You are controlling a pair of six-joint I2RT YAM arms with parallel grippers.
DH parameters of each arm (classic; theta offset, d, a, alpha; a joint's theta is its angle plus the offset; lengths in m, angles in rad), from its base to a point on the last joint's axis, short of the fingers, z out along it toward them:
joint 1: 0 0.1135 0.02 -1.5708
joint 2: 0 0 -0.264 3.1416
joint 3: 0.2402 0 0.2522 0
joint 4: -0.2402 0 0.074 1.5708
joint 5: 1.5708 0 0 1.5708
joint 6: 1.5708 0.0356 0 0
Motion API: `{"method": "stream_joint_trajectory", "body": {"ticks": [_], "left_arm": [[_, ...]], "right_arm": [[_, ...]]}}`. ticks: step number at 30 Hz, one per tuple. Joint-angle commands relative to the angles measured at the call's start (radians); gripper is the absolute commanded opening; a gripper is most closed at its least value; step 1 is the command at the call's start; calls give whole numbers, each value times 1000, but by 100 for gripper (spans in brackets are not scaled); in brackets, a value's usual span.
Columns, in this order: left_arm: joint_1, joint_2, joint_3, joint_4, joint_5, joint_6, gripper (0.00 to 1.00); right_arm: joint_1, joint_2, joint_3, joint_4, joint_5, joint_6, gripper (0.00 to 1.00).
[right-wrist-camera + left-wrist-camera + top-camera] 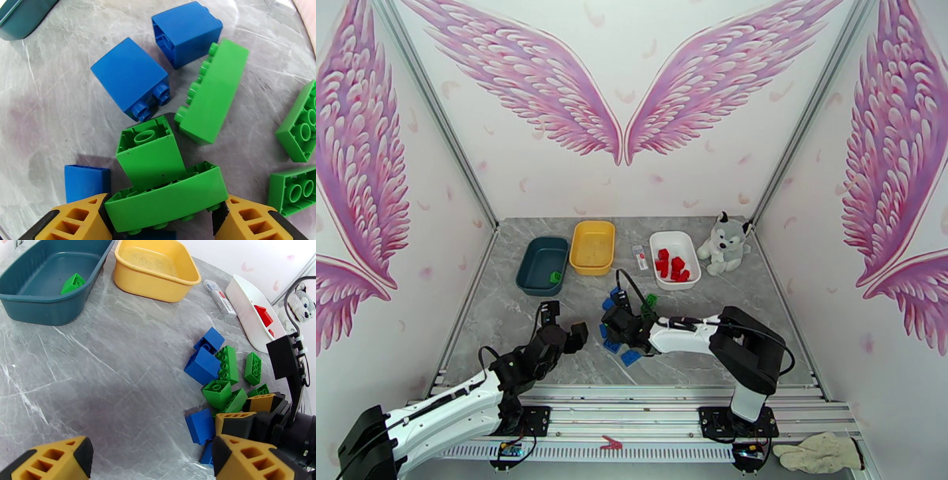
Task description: Sort the legos into containers by color
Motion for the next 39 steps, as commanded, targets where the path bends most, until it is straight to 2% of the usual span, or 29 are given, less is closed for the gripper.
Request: {"method": "stream_joint_trajectory", "body": {"ticks": [1,12,15,25,31,39], "left_arm": [[-3,5,-11,6,-1,-1,84],[-3,9,-15,6,-6,-1,84],[-1,7,-18,2,-9,-3,84],[4,-33,-18,-28,-14,-2,85],[6,-35,-17,-29,-12,-2,85],[15,-33,9,-42,-9,17,85]], "right_arm": [[-6,39,53,-28,-26,-10,77],[0,101,139,-33,-69,-19,78],[5,118,161,-42,-70,-19,74],[5,40,69,-62,25,14,69],[5,-15,8,-39,14,13,58],[3,9,24,-21,-7,-1,41]]}}
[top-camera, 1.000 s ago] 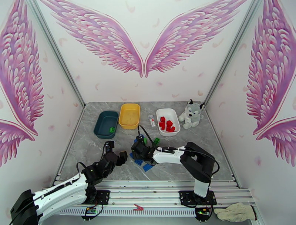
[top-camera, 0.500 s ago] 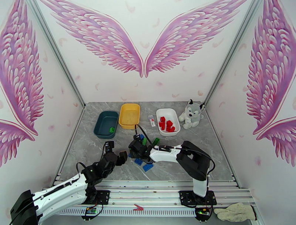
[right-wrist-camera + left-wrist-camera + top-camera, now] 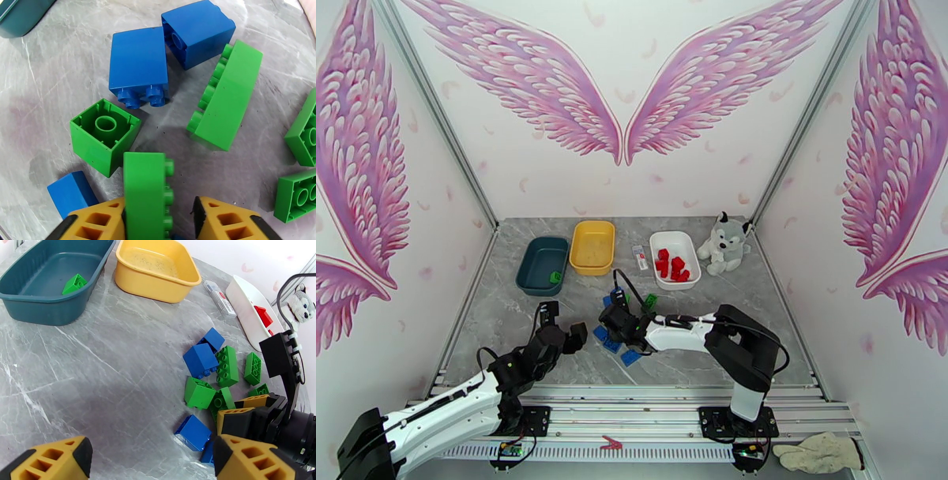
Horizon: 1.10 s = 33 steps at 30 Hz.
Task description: Sort the legos into containers by color
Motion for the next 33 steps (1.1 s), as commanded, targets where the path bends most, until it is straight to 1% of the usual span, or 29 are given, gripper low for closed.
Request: {"method": "stream_joint_trajectory", "body": {"ticks": [1,3,6,8,12,14,18,20,23,26,29,33], "left_arm": [[15,-11,18,-23,-1,20,86],[37,-12,28,-15,28,34,86],[105,-11,46,4,101,60,88],[176,-13,71,9,163,84,90],[333,-7,119,26,290,112,99],[413,7,151,32,346,121,99],[559,77,213,58,458,125,99],[639,125,235,95,532,113,99],[765,177,233,174,630,64,99],[869,201,218,234,700,13,99],[919,193,207,243,718,-7,99],[934,130,149,254,704,-44,99]], "right_arm": [[0,2,12,6,-2,-3,39],[-2,6,23,3,-1,-8,35],[-2,-7,36,-11,10,-12,29],[-2,-26,44,-25,14,-17,25],[0,-69,59,-36,-8,-31,19],[-1,-85,71,-34,-30,-40,16],[-1,-92,111,-22,-78,-63,16],[-1,-85,141,4,-120,-77,16],[-1,-59,196,61,-192,-99,16],[-3,-15,270,110,-246,-119,16],[-12,50,361,144,-297,-129,17],[-35,157,502,166,-362,-119,17]]}}
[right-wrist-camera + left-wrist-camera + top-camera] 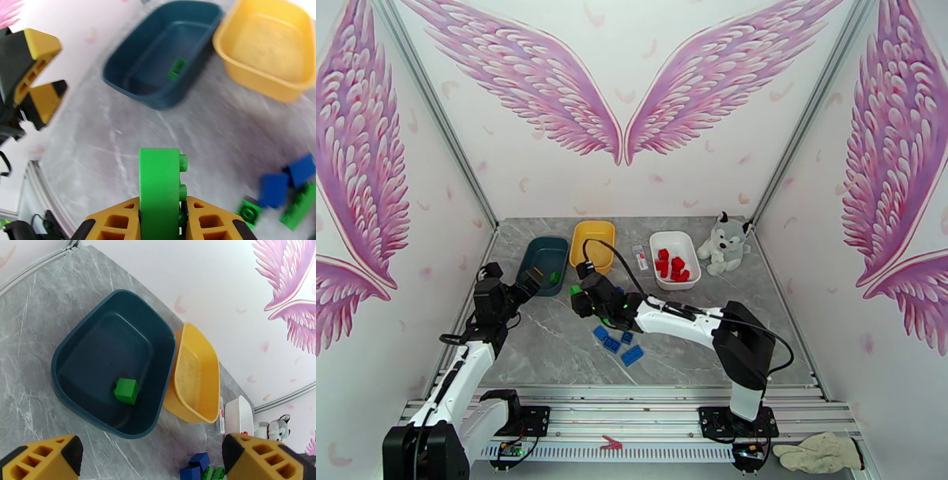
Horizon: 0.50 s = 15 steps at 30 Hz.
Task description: Sort the legos into containers by color
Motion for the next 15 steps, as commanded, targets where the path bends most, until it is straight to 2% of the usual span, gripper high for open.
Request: {"method": "stream_joint_trajectory", "body": {"ticks": [1,6,9,12,15], "left_arm": [[10,-76,-56,28,28,-49,99],[38,-198,-128,8,70,-107,99],[57,-305,-146,-71,64,-113,99],[70,-416,-144,-172,48,-100,99],[70,-479,-132,-249,55,-74,99]], "right_arm": [[-29,99,122,50,-93,-10,17],[-63,245,308,53,-149,19,20],[-87,352,453,28,-198,41,22],[-108,470,632,-29,-269,54,33],[-117,557,797,-102,-333,48,49]]}}
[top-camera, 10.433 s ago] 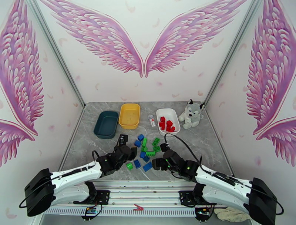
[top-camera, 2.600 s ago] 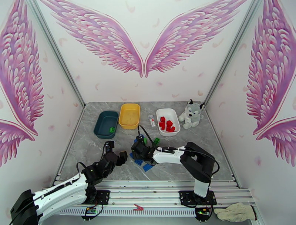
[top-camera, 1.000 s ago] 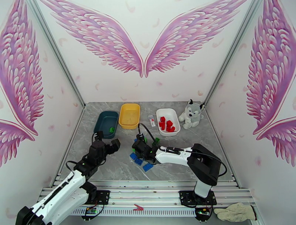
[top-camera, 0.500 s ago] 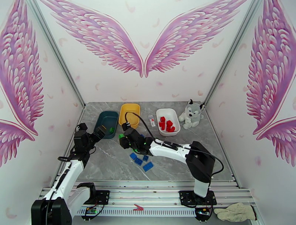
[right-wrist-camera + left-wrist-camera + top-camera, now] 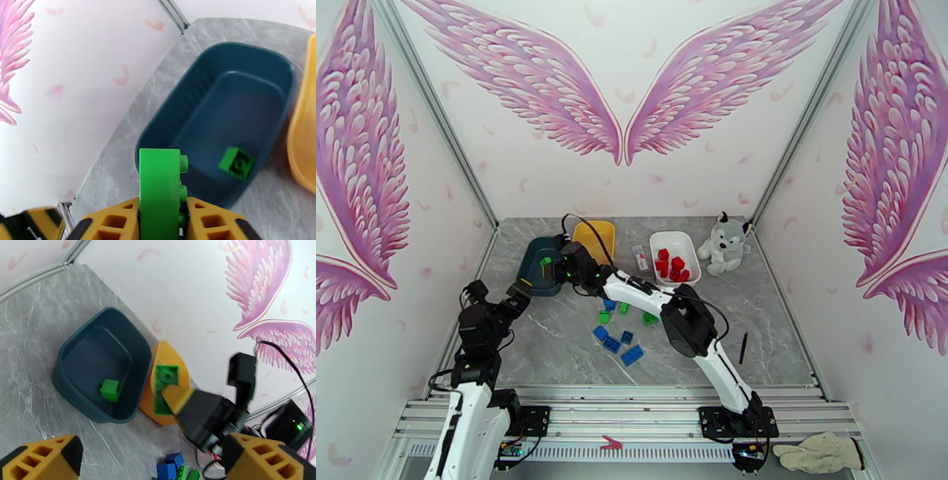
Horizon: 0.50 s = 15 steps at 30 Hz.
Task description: Sort the legos into containers by color
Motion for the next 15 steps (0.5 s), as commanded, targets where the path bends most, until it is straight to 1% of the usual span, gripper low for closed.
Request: {"method": "stream_joint_trajectory", "body": {"ticks": [1,3,5,7,9,12,15], "left_arm": [[5,-40,7,-142,16,32,99],[5,-40,12,-171,19,55,99],[1,-42,6,-179,29,67,98],[-13,-47,0,-186,31,80,97],[-46,-49,-3,-203,12,95,97],[-134,-56,-7,-237,-57,125,94],[-275,-58,-25,-246,-180,136,93]], "right_arm": [[-9,69,151,-99,-104,2,55],[-10,63,168,-109,-123,-9,61],[-9,26,135,-107,-130,-31,67],[-7,-35,62,-86,-130,-52,70],[-4,-109,-42,-50,-118,-69,72],[-4,-253,-243,-4,-56,-87,75],[-6,-391,-405,-48,71,-100,76]]}}
